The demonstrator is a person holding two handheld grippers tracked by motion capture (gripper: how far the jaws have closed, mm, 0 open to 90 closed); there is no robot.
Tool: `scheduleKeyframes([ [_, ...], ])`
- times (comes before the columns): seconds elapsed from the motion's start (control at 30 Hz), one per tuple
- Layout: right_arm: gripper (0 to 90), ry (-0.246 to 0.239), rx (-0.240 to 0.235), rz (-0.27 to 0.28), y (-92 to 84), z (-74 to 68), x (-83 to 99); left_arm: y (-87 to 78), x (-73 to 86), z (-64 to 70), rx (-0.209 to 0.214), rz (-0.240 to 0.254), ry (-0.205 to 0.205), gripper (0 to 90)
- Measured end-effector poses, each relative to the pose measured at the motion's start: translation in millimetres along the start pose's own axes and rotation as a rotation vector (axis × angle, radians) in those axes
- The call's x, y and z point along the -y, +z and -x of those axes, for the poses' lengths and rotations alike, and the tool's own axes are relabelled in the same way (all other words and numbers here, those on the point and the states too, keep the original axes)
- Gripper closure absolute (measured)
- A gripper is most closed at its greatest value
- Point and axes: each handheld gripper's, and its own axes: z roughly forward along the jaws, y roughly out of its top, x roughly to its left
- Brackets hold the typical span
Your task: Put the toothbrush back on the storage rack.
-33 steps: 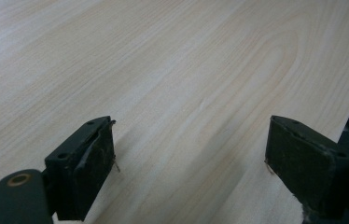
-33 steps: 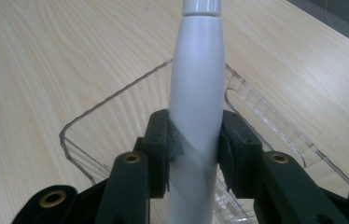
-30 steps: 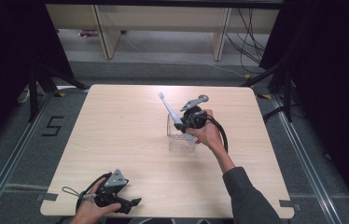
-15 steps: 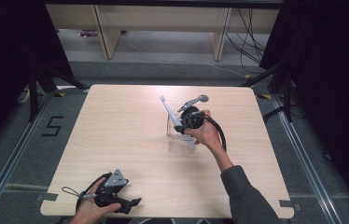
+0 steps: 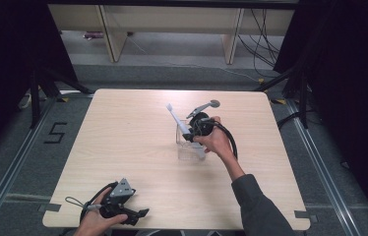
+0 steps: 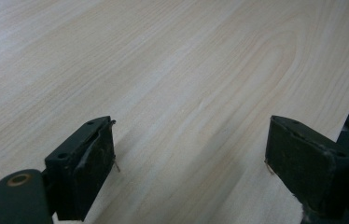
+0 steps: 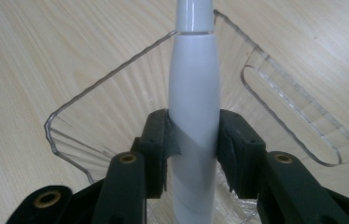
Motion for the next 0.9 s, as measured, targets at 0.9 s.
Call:
scheduleKeyframes([
  [0.9,52.9,-0.025,-0.014,0.152,-35.5,1.2,0.6,0.5,0.0,0.0,0.0,-0.004,-0.001,15.0],
])
